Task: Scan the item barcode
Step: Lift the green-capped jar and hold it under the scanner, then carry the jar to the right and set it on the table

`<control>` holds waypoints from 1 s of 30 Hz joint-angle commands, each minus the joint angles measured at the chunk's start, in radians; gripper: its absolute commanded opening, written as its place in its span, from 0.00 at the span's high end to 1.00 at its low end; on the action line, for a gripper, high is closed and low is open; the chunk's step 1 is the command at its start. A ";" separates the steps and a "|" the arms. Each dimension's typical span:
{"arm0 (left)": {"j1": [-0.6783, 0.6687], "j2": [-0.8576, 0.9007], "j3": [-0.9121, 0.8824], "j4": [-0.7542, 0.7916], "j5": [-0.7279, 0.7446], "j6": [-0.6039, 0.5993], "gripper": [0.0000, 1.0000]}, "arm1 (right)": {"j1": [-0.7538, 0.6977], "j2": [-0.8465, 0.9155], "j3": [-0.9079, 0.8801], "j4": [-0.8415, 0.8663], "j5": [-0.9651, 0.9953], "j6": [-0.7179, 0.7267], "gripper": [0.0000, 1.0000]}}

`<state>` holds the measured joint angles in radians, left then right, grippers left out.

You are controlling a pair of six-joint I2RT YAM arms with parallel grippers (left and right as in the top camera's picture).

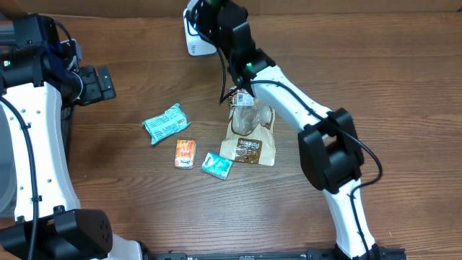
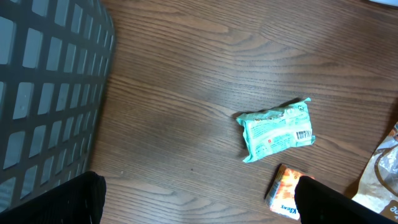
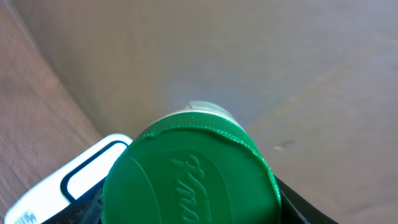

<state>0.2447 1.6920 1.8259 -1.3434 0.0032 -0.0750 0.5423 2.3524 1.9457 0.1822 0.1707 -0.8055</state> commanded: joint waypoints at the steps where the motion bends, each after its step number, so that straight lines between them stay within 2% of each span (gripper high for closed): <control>1: 0.004 -0.018 0.015 0.002 -0.004 0.008 0.00 | -0.003 0.049 0.017 0.053 -0.045 -0.149 0.73; 10: 0.004 -0.018 0.015 0.002 -0.004 0.008 0.00 | -0.024 0.127 0.017 0.154 -0.068 -0.299 0.76; 17: 0.004 -0.018 0.015 0.002 -0.004 0.008 0.01 | -0.034 0.134 0.017 0.185 -0.069 -0.305 0.76; 24: 0.004 -0.018 0.015 0.002 -0.004 0.008 0.00 | -0.042 0.167 0.018 0.209 -0.083 -0.404 0.76; 30: 0.003 -0.018 0.015 0.002 -0.004 0.008 0.01 | -0.040 0.170 0.018 0.236 -0.080 -0.404 0.76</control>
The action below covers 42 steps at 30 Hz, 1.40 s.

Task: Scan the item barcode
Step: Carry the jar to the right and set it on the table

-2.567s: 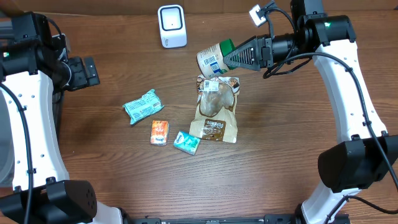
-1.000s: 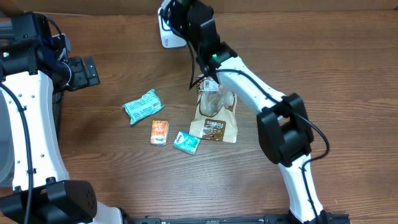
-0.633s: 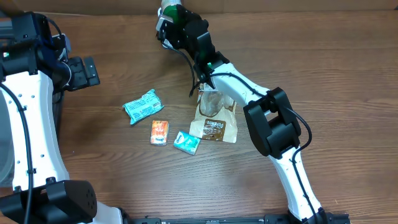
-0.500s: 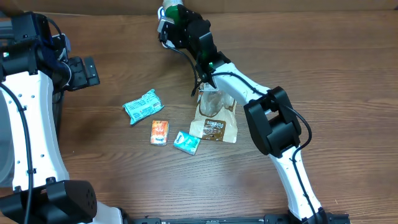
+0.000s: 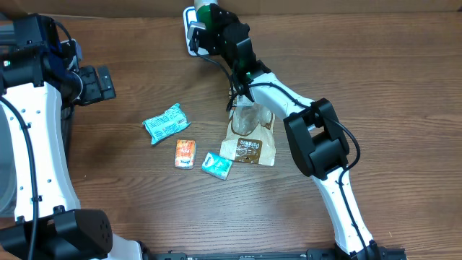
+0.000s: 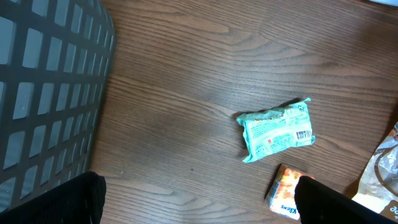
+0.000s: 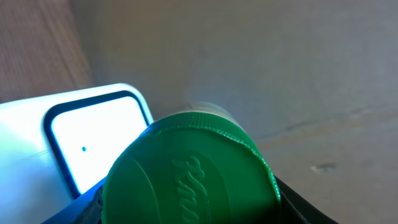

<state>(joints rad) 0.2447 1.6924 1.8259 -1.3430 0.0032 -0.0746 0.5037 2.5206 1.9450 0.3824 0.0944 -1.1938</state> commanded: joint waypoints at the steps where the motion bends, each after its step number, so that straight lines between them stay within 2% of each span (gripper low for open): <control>1: 0.003 -0.018 0.015 0.001 -0.004 0.008 0.01 | -0.001 0.002 0.018 0.039 -0.002 -0.016 0.76; 6: 0.003 -0.018 0.015 0.001 -0.004 0.008 0.00 | 0.010 0.000 0.018 0.076 0.034 -0.008 0.76; 9: 0.004 -0.018 0.015 0.001 -0.004 0.008 0.00 | 0.026 -0.018 0.018 0.095 0.047 0.058 0.76; 14: 0.004 -0.018 0.015 0.001 -0.004 0.008 0.01 | 0.058 -0.101 0.018 0.075 0.056 0.234 0.73; 17: 0.004 -0.018 0.015 0.001 -0.004 0.008 0.00 | 0.072 -0.180 0.018 -0.003 0.073 0.370 0.72; 22: 0.003 -0.018 0.015 0.001 -0.004 0.008 0.00 | 0.069 -0.346 0.018 -0.269 0.047 0.684 0.72; 25: 0.003 -0.018 0.015 0.001 -0.004 0.008 0.00 | 0.051 -0.455 0.018 -0.475 -0.034 0.825 0.72; 28: 0.003 -0.018 0.015 0.001 -0.004 0.008 0.00 | 0.033 -0.567 0.018 -0.711 -0.110 0.896 0.73; 33: 0.004 -0.018 0.015 0.001 -0.004 0.008 0.00 | -0.012 -0.724 0.018 -1.095 -0.122 0.975 0.75; 37: 0.004 -0.018 0.015 0.001 -0.004 0.008 0.01 | -0.078 -0.772 0.018 -1.332 -0.122 1.067 0.75; 39: 0.003 -0.018 0.015 0.001 -0.004 0.008 0.00 | -0.124 -0.772 0.018 -1.445 -0.122 1.102 0.71; 42: 0.004 -0.018 0.015 0.001 -0.004 0.008 0.00 | -0.217 -0.753 0.008 -1.592 -0.123 1.165 0.73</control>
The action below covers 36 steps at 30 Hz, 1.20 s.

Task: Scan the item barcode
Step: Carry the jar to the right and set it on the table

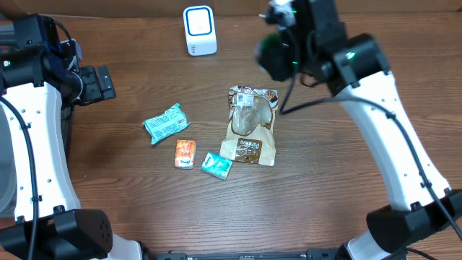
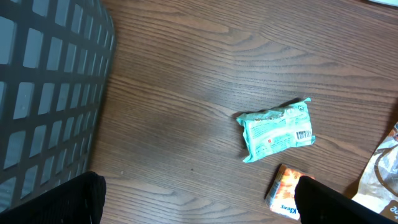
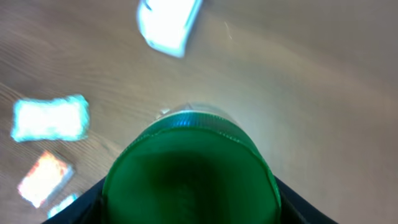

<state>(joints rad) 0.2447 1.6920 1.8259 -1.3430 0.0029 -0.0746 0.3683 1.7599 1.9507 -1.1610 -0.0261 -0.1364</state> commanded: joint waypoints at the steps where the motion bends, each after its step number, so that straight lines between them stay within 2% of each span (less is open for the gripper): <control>1: 0.003 -0.018 0.015 0.001 -0.003 0.008 0.01 | -0.109 0.014 -0.007 -0.073 -0.003 0.124 0.73; 4: 0.003 -0.018 0.015 0.001 -0.003 0.008 0.00 | -0.215 0.037 -0.058 -0.117 -0.021 0.149 0.73; 9: 0.003 -0.018 0.015 0.001 -0.003 0.008 0.00 | -0.336 0.051 -0.200 -0.071 -0.042 0.168 0.73; 13: 0.004 -0.018 0.015 0.001 -0.003 0.008 0.00 | -0.375 0.051 -0.328 0.000 -0.054 0.167 0.73; 20: 0.003 -0.018 0.015 0.001 -0.003 0.008 0.00 | -0.390 0.051 -0.529 0.161 0.105 0.210 0.74; 26: 0.003 -0.018 0.015 0.001 -0.003 0.008 0.00 | -0.449 0.051 -0.602 0.257 0.111 0.242 0.74; 36: 0.004 -0.018 0.015 0.001 -0.003 0.008 0.00 | -0.534 0.064 -0.611 0.270 0.091 0.242 0.73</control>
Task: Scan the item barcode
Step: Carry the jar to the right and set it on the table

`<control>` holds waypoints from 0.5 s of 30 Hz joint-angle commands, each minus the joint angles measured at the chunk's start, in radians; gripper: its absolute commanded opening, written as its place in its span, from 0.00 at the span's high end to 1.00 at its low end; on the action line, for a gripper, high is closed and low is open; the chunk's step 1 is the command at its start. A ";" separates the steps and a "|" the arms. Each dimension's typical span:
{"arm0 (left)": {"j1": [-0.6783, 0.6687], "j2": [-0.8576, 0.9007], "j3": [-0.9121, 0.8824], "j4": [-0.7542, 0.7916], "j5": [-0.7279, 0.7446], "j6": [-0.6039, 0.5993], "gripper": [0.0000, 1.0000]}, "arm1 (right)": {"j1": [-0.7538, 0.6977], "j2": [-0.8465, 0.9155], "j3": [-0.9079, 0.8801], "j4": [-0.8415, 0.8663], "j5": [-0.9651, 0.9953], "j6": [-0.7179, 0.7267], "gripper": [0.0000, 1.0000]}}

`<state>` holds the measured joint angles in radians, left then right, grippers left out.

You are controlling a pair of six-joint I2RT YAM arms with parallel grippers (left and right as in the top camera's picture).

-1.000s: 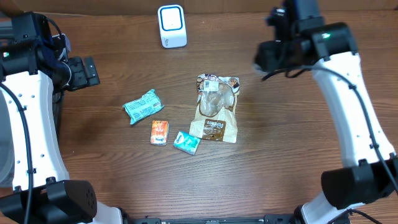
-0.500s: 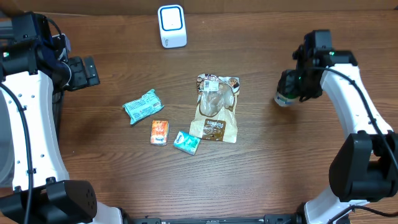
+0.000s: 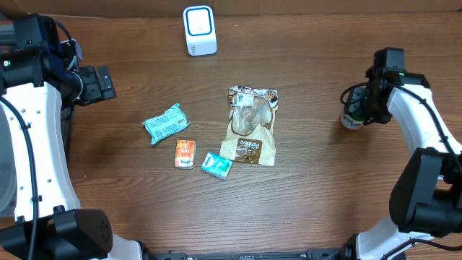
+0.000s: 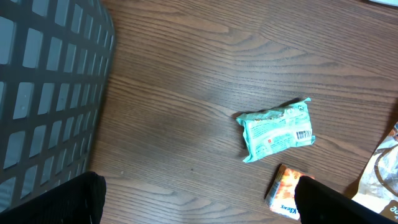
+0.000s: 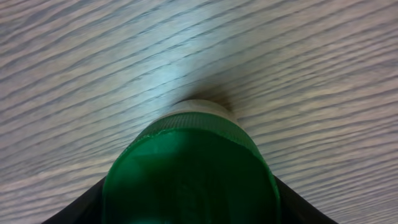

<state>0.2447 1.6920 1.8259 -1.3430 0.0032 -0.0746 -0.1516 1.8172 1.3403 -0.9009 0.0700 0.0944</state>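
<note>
The white barcode scanner (image 3: 200, 30) stands at the back edge of the table. My right gripper (image 3: 361, 108) is at the table's right side, shut on a green-lidded bottle (image 3: 351, 118) that is down at the tabletop. In the right wrist view the green lid (image 5: 189, 168) fills the lower frame between my fingers, with wood right behind the bottle's far end. My left gripper (image 3: 97, 83) hangs open at the far left, holding nothing; its dark fingertips (image 4: 62, 199) frame bare wood.
A teal packet (image 4: 277, 130), an orange packet (image 3: 185, 153), a small teal packet (image 3: 216, 165) and a brown snack bag (image 3: 249, 130) lie mid-table. A dark mesh basket (image 4: 50, 93) sits at the left edge.
My right gripper, still holding the bottle, has gone from high over the back middle of the table to low at the right side. The left arm has not moved.
The right gripper first held the green-lidded bottle close beside the scanner, then directly before its face. Later it held the bottle well away from the scanner, above the table. Now the bottle is down at the right side, still gripped.
</note>
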 commanded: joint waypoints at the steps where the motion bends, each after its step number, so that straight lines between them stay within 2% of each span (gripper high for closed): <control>1: 0.004 -0.018 0.015 0.001 -0.004 0.008 0.00 | -0.021 0.011 0.000 0.011 -0.016 0.011 0.73; 7: 0.003 -0.018 0.015 0.001 -0.004 0.008 0.01 | -0.032 0.038 0.000 0.010 -0.038 0.011 0.72; 11: 0.004 -0.018 0.015 0.001 -0.004 0.008 0.01 | -0.032 0.045 0.000 0.007 -0.049 0.011 0.61; 12: 0.004 -0.018 0.015 0.001 -0.004 0.008 0.01 | -0.032 0.045 0.000 0.006 -0.049 0.011 0.19; 13: 0.004 -0.018 0.015 0.001 -0.004 0.008 0.00 | -0.032 0.045 0.000 0.002 -0.049 0.010 0.00; 15: 0.004 -0.018 0.015 0.001 -0.004 0.008 0.00 | -0.032 0.045 0.006 -0.006 -0.051 0.011 0.00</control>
<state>0.2447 1.6920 1.8259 -1.3430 0.0029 -0.0746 -0.1818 1.8526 1.3403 -0.9047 0.0326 0.1032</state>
